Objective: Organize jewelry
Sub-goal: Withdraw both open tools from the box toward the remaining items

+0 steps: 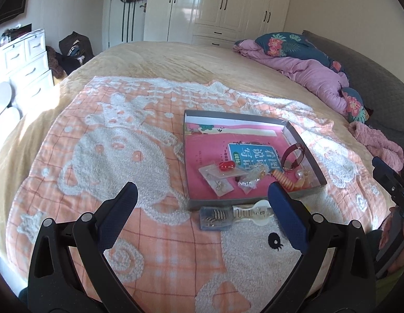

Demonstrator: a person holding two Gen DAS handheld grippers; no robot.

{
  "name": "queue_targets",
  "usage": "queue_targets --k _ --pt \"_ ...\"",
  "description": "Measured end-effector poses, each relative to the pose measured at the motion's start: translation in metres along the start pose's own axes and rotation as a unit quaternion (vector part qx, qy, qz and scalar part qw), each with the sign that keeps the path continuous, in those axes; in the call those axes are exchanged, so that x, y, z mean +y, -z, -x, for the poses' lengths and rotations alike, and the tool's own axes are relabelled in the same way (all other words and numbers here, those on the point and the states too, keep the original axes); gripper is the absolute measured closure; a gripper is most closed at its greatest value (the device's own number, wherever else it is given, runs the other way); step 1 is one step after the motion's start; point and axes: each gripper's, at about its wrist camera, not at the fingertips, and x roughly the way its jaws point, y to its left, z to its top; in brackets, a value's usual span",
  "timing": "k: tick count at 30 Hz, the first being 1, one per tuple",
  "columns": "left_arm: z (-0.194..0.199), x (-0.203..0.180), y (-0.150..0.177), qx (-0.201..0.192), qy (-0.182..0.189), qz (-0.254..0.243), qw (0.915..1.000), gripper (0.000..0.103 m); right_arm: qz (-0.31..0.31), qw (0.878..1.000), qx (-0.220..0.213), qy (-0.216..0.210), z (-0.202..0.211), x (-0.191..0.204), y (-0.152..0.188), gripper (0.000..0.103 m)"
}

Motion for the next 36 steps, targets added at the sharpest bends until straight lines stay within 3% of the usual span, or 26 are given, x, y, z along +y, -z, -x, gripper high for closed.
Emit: queue_targets --k 5,26,36 --pt "0.003 -0.002 0.011 0.007 -0.014 -0.015 0.9998 0.009 0.010 1.000 0.010 -0.009 -0.001 0.010 0.006 0.004" --pt "-0.007 -0.020 0.048 0.049 -0.011 -0.053 0.9973 0.009 0.038 0.996 0.075 -0.036 -0.015 0.038 0.045 0.004" --pt "-0.019 -0.016 0.056 0.070 -0.018 -0.052 0.9961 0.009 0.036 0.991 0.120 -0.050 -0.024 0.045 0.069 0.004"
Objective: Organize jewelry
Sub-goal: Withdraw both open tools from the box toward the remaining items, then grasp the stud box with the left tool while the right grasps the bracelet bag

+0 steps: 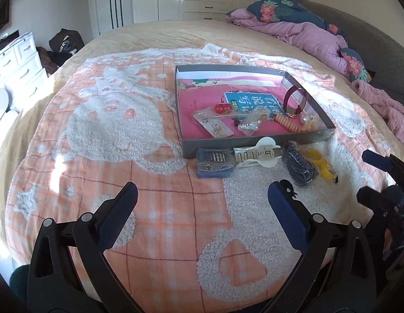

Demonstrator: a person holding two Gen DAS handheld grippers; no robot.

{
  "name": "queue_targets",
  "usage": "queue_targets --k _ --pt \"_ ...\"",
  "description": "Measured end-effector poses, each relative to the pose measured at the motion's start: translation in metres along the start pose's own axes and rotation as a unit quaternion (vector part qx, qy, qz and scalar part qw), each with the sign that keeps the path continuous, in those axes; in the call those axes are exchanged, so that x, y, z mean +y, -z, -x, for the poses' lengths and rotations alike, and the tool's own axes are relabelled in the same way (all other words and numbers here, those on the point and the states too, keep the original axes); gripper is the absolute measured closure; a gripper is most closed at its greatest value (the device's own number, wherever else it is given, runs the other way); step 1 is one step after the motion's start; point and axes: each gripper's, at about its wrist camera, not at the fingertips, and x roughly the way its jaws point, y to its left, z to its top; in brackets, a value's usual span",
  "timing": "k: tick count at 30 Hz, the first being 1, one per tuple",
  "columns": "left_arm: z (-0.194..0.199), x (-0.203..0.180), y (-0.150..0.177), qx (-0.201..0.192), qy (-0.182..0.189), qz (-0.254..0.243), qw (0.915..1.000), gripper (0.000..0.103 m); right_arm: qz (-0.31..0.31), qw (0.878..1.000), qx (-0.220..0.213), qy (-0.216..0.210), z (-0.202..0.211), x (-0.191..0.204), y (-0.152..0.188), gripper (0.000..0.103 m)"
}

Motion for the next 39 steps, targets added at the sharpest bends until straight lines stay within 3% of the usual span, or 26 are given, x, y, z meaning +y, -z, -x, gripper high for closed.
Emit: queue_targets --k 11,18,22,30,37,39 --pt "-0.030 0.004 0.010 0.030 -0.005 0.006 0.9995 0.009 -0.026 0.997 0.056 -0.043 -0.029 0.003 0.021 0.005" --pt "-0.048 0.002 0.013 0.042 -0.006 0.005 0.9991 0.009 -0.039 0.995 0.085 -0.025 -0.055 -0.011 0.029 0.033" --pt "-0.055 0.001 0.011 0.044 -0.007 0.006 0.9990 0.009 -0.025 0.996 0.081 -0.005 -0.065 -0.015 0.021 0.037" --pt "-0.072 0.002 0.000 0.043 -0.011 0.019 0.9988 0.009 -0.002 0.997 0.080 0.005 -0.095 -0.015 0.005 0.058" --pt "-0.089 0.002 -0.006 0.051 -0.020 0.018 0.9983 0.009 0.033 0.997 0.075 0.014 -0.113 -0.013 -0.003 0.064" --pt "-0.092 0.001 -0.008 0.051 -0.022 0.019 0.9983 0.009 0.036 0.997 0.071 0.012 -0.113 -0.014 -0.003 0.070"
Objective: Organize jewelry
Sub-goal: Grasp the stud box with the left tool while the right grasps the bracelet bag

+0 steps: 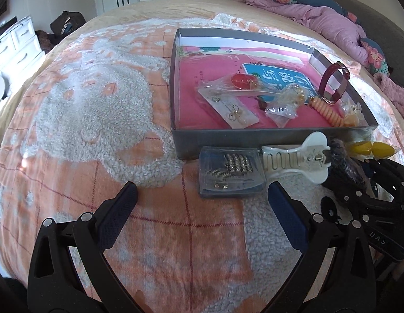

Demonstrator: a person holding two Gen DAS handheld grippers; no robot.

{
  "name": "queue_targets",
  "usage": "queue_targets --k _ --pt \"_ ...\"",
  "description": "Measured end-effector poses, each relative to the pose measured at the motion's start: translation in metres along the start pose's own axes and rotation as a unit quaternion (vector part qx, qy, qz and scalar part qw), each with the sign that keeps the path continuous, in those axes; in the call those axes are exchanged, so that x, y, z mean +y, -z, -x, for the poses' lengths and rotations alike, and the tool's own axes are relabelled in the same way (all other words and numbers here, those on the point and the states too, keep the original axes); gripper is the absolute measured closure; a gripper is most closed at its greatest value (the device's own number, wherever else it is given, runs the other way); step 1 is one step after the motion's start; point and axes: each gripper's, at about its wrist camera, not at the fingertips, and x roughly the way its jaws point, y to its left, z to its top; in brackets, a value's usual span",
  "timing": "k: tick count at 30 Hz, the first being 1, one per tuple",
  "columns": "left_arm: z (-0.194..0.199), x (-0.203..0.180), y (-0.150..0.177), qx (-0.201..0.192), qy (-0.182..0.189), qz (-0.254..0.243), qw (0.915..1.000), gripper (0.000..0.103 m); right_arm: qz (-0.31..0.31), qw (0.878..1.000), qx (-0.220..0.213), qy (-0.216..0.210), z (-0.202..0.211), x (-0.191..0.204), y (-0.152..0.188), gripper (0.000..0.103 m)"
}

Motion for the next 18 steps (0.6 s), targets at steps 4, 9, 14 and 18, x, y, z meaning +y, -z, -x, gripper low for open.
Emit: queue_targets --k 4,9,14,18 --pt "-0.005 -0.003 -0.004 0.000 -0.003 0.003 1.0000 0.009 -0.006 1.000 -0.007 -0.016 0.002 -0.004 0.000 0.072" --pt "-0.001 -0.012 -0.003 -0.012 -0.003 -0.019 0.9997 0.066 -0.009 0.999 -0.017 -0.034 0.012 -0.006 0.003 0.072" --pt "0.009 -0.009 -0.002 -0.019 0.028 -0.009 0.9994 0.067 -0.012 0.998 -0.032 -0.051 0.028 -0.006 0.006 0.072" --pt "0.032 -0.008 -0.002 -0.046 0.043 -0.011 0.9979 0.067 -0.009 0.997 -0.049 -0.063 0.043 -0.003 0.006 0.073"
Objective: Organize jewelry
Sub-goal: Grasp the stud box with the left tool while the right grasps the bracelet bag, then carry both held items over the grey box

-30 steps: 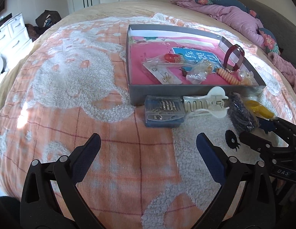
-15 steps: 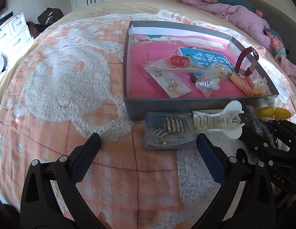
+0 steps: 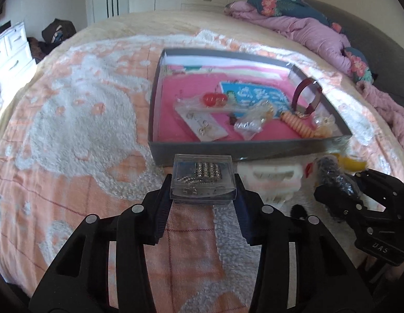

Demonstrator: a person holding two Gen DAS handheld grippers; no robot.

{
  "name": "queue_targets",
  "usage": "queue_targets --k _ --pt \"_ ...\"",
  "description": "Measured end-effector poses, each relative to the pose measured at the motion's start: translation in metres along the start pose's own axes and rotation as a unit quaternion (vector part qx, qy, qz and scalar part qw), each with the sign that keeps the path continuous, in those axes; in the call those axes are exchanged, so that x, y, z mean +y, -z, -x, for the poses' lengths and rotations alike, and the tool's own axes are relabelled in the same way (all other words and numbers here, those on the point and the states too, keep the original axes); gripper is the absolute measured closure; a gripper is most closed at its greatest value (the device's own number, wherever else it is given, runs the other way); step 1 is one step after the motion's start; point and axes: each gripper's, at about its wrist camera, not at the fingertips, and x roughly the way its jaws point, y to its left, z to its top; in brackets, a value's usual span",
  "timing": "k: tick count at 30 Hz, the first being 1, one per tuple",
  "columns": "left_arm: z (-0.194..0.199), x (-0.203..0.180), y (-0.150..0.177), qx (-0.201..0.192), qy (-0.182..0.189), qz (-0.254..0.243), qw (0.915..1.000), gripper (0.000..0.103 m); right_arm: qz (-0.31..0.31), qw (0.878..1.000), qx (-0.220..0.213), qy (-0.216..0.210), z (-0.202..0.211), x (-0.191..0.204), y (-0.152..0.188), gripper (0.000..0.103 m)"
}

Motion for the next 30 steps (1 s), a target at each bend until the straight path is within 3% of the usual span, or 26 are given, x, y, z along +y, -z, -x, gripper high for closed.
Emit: queue_targets --k 7,15,30 --pt "0.035 0.018 -0.005 -0.044 -0.007 0.017 0.9989 0.067 0.006 1.000 -0.020 -0.008 0.016 0.007 -0.007 0.073" --pt "0.047 0.040 -0.025 -0.063 -0.022 0.040 0.9970 0.067 0.012 0.999 -0.040 -0.009 0.025 0.006 -0.027 0.073" --pt "0.027 -0.003 -0.076 -0.069 0.014 -0.003 0.9975 0.067 0.010 0.995 -0.094 0.025 0.045 -0.022 -0.081 0.073"
